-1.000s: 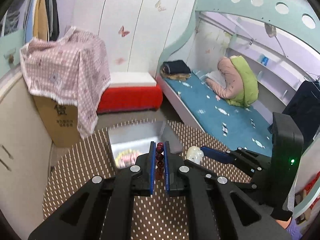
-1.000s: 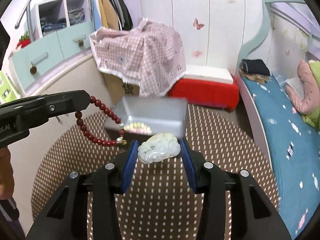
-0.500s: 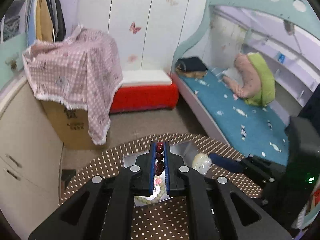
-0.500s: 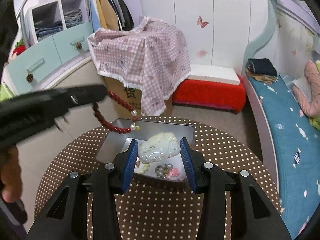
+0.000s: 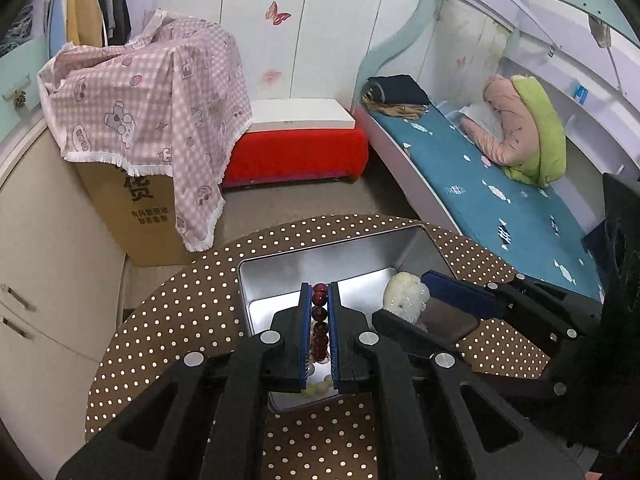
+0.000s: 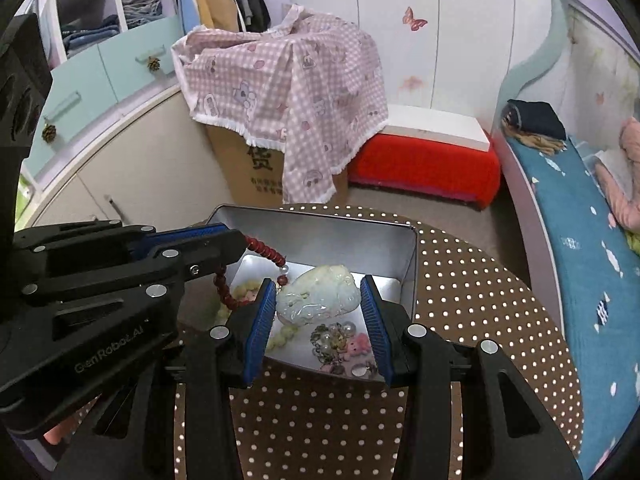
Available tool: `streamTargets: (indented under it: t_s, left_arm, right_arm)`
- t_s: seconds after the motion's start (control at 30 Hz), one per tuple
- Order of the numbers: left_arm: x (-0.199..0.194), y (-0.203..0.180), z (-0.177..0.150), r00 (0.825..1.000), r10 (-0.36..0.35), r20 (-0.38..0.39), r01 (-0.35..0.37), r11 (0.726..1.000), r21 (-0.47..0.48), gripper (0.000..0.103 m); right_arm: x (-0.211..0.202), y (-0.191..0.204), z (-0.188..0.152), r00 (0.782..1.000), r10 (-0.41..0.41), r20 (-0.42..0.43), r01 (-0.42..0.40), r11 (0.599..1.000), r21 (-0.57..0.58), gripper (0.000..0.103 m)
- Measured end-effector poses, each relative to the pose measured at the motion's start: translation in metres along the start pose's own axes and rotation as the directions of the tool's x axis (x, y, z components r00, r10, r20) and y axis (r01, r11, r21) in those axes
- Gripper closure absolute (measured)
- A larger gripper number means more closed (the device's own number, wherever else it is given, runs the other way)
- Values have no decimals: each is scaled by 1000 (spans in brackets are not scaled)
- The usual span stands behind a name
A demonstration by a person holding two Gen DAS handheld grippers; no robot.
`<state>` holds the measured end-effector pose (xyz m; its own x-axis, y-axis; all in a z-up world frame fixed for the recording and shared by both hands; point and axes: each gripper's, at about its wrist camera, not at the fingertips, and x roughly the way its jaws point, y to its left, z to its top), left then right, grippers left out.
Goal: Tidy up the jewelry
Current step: 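Carry the red bracelet and jade pendant over the grey box and lower them in, then open both grippers and withdraw them from the grey box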
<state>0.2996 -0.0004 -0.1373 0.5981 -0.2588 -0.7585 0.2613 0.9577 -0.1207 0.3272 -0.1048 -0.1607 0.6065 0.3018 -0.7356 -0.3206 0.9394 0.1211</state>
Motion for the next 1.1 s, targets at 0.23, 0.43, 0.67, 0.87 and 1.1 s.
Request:
streamTargets:
  t_s: [0.23,0.43,0.67,0.87,1.1]
  left_arm:
    - [0,0,-2,1000,1,-3,-1,1000,-1,96]
    - [-2,3,-2,1000,-4,-13,4,1000,-11,96]
    - [-5,6,-3,1000,0,-5,0,1000,-21,78]
    - [-8,6,-3,1000,-2,3,2,1000,-31,78]
    - [-13,8,-4,1000,1,8,-1,999,-41,78]
  right_arm:
    - [3,-1,0,1000,6,-5,-6,1000,1,60]
    - [6,-2,-2,1000,11,-15,-11,1000,8,60]
    - [9,-1,-3,1000,17,-24,-17,1000,20,60]
    - [10,-2,-5,999,22,-31,-21,999,31,60]
    - [10,-3,-5,999,28,-34,-26,999,45,59]
